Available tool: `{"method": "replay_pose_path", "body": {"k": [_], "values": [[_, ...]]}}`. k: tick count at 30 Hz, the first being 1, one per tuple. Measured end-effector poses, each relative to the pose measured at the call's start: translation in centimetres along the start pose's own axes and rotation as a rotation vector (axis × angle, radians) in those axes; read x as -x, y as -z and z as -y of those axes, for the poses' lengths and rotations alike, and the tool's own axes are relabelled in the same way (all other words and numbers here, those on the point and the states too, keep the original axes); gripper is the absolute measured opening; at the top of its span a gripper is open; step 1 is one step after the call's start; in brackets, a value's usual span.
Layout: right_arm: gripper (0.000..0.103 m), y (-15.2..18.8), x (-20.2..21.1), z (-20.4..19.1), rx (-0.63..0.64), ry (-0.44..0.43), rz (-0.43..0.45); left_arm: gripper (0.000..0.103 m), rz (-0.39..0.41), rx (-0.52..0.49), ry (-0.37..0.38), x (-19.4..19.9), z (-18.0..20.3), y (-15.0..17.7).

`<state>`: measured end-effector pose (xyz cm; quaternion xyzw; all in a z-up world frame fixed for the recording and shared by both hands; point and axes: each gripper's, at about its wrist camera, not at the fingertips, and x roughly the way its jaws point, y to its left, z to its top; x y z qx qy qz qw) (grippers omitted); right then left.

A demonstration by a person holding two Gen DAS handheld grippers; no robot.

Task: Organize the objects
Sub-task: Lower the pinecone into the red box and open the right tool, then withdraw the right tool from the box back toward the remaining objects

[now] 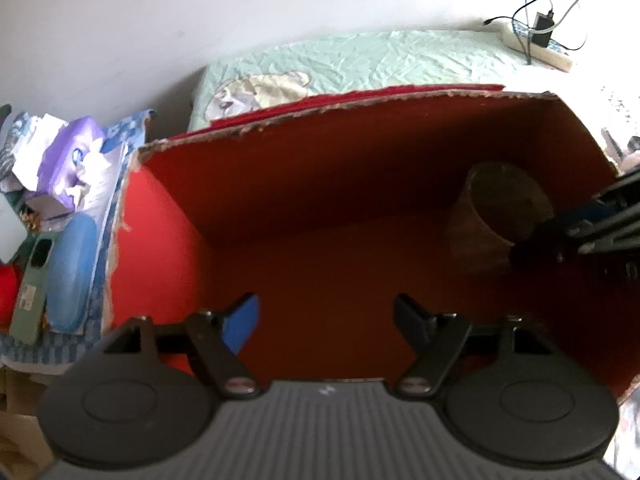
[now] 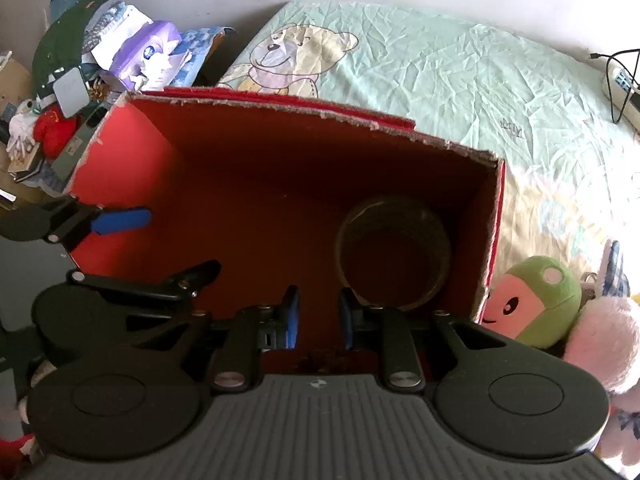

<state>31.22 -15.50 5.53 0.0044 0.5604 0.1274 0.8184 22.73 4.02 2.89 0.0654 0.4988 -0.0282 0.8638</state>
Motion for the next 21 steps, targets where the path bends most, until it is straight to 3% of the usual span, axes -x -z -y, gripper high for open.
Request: {"method": "replay_pose_path", "body": {"k": [9,21], "values": [[0.024,1.0,-1.3,-0.8,0.006,-0.022,-0.062,0.082,-0.024,0.033,-0.045,-0.5,-0.3,-0.1],[0.029,1.8,-3.5,-1.5,0.075,0.046,-0.158,0.084,-0.042,0.031,-0.075,-0.7,-0.1,0.1]]}}
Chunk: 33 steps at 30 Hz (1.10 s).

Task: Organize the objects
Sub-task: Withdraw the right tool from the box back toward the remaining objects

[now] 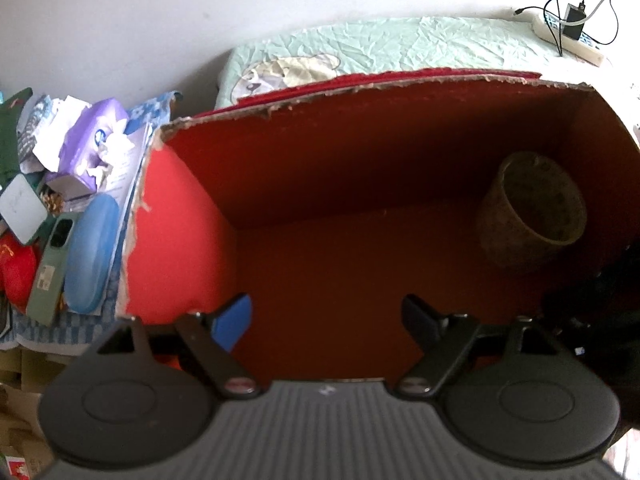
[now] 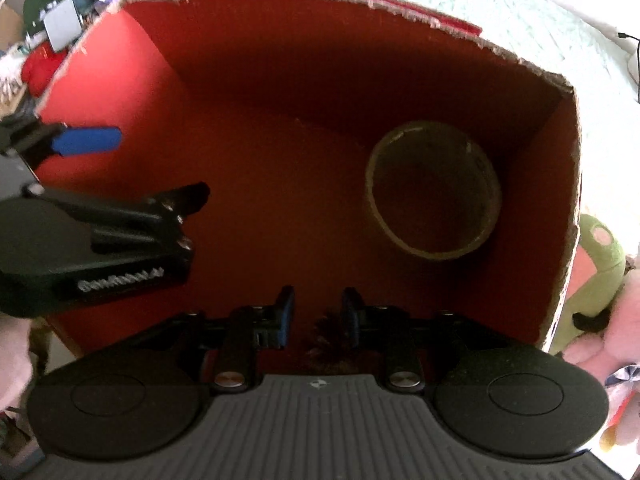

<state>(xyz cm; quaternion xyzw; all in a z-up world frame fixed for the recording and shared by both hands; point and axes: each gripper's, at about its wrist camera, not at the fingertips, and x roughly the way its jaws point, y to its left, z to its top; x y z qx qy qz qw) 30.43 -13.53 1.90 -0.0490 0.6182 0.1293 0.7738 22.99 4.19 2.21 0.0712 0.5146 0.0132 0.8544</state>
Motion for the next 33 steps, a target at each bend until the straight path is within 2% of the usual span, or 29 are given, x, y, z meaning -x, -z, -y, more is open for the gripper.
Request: {"method": "replay_pose_path", "body": {"k": [6,9,18,26,33], "values": [[0.028,0.2,0.0,-0.8,0.042,0.093,0.030,0.086,-0.006,-0.008,-0.005,-0.1,0.1,0.1],[0.029,0.6,0.4,-1.4,0.050,0.126,0.081,0.086,-0.007,-0.011,-0.007,-0.1,0.1,0.1],[0.029,2.1,2.1,-0.8,-0.083,0.070,0.230,0.089,0.006,-0.032,-0.029,0.3,0.5,0.5],[0.029,4.1,3.9,-1.8,-0.106,0.114,0.343,0.089,0.003,-0.037,-0.047,0.3,0.6,0.4],[0.028,5.5,6.0,-0.9,-0.184,0.066,0.453,0.088,0.013,-0.035,-0.062,0.7,0.5,0.4]]}}
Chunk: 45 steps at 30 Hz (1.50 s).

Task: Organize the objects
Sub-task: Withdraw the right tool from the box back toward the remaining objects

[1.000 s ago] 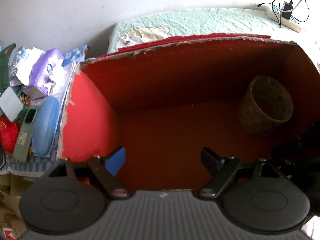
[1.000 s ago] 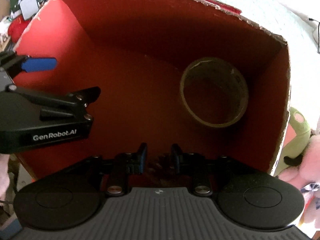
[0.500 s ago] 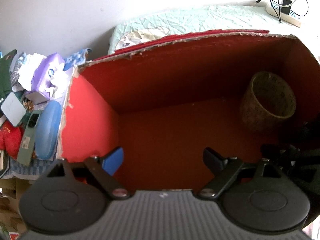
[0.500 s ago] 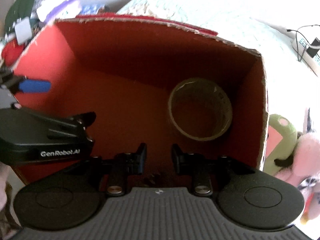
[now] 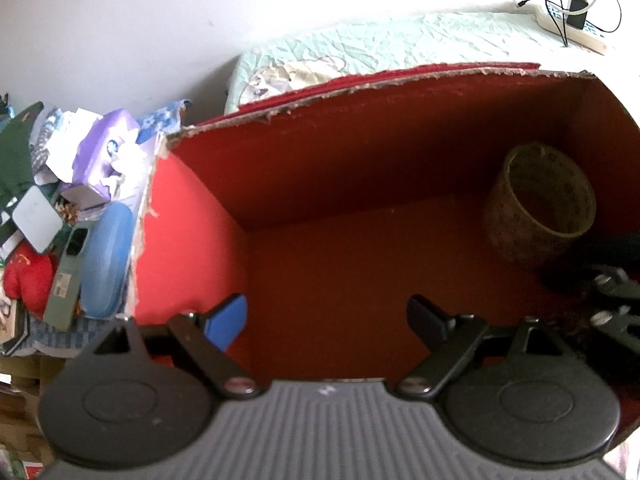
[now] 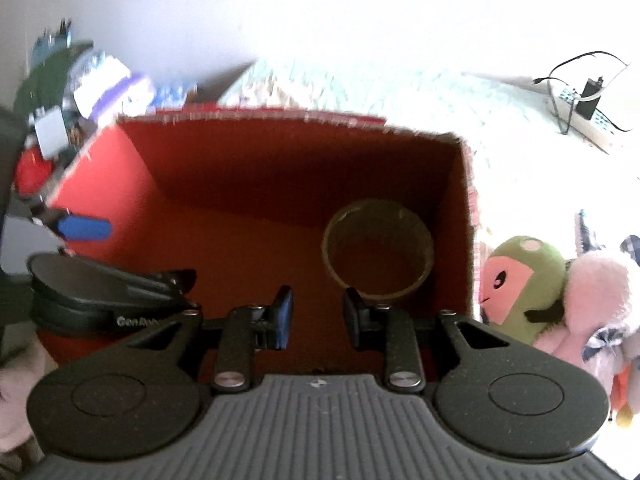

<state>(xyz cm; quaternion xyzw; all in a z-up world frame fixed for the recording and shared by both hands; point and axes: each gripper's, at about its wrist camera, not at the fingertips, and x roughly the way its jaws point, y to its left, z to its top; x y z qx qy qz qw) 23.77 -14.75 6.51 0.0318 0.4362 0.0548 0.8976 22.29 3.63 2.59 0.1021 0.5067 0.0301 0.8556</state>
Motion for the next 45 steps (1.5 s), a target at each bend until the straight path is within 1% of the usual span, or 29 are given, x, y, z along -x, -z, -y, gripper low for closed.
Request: {"method": "replay_pose_path", "body": {"k": [2,3,5,7,8,9,11,17,22,31,33,36,40,45], "values": [[0.029,0.0,0.5,0.1,-0.031,-0.012,0.033,0.088,0.012,-0.005,-0.008,0.5,0.1,0.1],[0.029,-0.3,0.4,-0.3,-0.042,-0.010,0.053,0.088,0.019,-0.008,-0.016,0.8,0.2,0.0],[0.029,0.1,1.4,0.0,-0.055,-0.004,0.095,0.088,0.031,-0.013,-0.033,1.3,0.4,0.0],[0.030,0.4,2.2,0.5,-0.071,-0.005,0.114,0.088,0.042,-0.015,-0.048,1.9,0.6,0.0],[0.031,0.5,2.6,0.8,-0.082,-0.008,0.120,0.088,0.048,-0.015,-0.056,2.2,0.7,0.1],[0.036,0.6,2.6,1.1,-0.095,-0.012,0.126,0.088,0.054,-0.015,-0.063,2.6,0.8,0.1],[0.039,1.0,2.3,1.6,-0.128,-0.017,0.148,0.088,0.065,-0.017,-0.072,3.3,1.0,0.3],[0.040,2.6,4.1,2.0,-0.171,-0.032,0.211,0.089,0.113,-0.007,-0.095,5.9,1.2,1.2],[0.040,3.4,5.8,2.6,-0.199,-0.076,0.245,0.089,0.116,0.026,-0.115,7.7,1.5,2.2],[0.040,5.4,8.2,3.3,-0.191,-0.147,0.244,0.089,0.097,0.079,-0.157,10.2,2.5,4.8],[0.040,5.9,8.5,3.7,-0.195,-0.163,0.234,0.089,0.113,0.093,-0.181,11.0,2.8,5.4],[0.040,6.7,8.8,3.9,-0.196,-0.181,0.223,0.089,0.103,0.109,-0.175,11.9,3.0,6.2],[0.040,7.6,9.0,4.0,-0.193,-0.199,0.208,0.089,0.099,0.122,-0.194,12.7,3.6,7.3],[0.040,8.8,8.6,4.1,-0.194,-0.211,0.167,0.090,0.084,0.134,-0.197,13.3,4.4,8.4]]}}
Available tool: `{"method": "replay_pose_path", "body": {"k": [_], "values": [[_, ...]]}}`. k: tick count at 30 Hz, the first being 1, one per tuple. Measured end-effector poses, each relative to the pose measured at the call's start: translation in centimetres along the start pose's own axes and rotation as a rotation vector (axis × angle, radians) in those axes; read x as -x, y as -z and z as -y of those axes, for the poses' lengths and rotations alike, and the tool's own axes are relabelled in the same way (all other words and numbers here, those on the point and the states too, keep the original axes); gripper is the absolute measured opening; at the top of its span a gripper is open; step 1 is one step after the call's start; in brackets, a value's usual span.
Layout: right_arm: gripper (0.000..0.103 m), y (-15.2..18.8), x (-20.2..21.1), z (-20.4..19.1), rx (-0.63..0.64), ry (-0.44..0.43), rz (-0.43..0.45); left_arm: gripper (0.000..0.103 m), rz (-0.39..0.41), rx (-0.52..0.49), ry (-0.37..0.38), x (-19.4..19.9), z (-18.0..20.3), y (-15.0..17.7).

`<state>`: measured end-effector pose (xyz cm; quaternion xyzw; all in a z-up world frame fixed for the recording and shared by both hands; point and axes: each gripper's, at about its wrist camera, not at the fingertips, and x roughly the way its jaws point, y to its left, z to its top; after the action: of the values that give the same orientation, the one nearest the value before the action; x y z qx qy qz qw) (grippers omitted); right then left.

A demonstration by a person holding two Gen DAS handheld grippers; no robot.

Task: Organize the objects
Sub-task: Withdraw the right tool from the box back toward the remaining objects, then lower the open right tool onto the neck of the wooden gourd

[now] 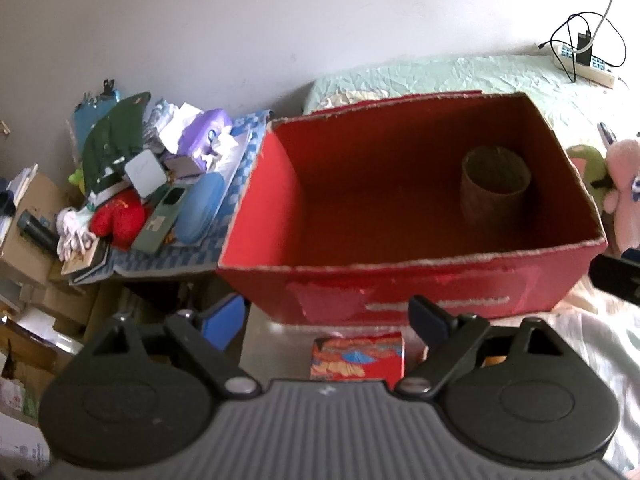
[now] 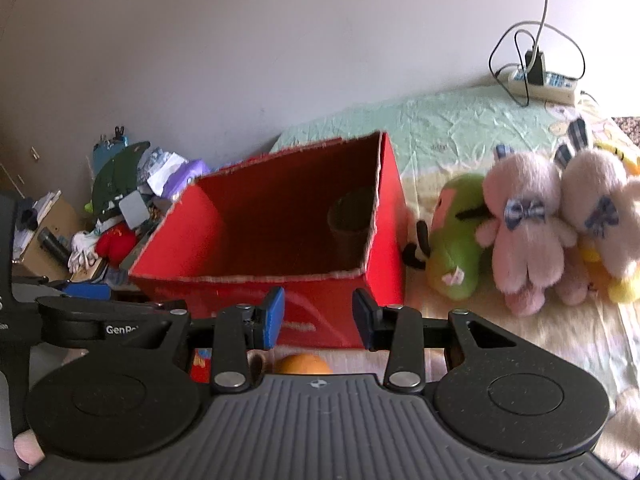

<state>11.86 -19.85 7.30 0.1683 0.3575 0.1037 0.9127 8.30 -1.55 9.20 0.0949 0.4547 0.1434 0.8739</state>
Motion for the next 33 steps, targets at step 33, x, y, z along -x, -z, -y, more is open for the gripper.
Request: {"method": "replay_pose_path", "body": {"k": [33], "values": [[0.040,5.1,-5.7,1.2,-0.104,-0.111,-0.304,0.077,-0.118,-0.052,0.267,-3.4,0.7,6.3]]}}
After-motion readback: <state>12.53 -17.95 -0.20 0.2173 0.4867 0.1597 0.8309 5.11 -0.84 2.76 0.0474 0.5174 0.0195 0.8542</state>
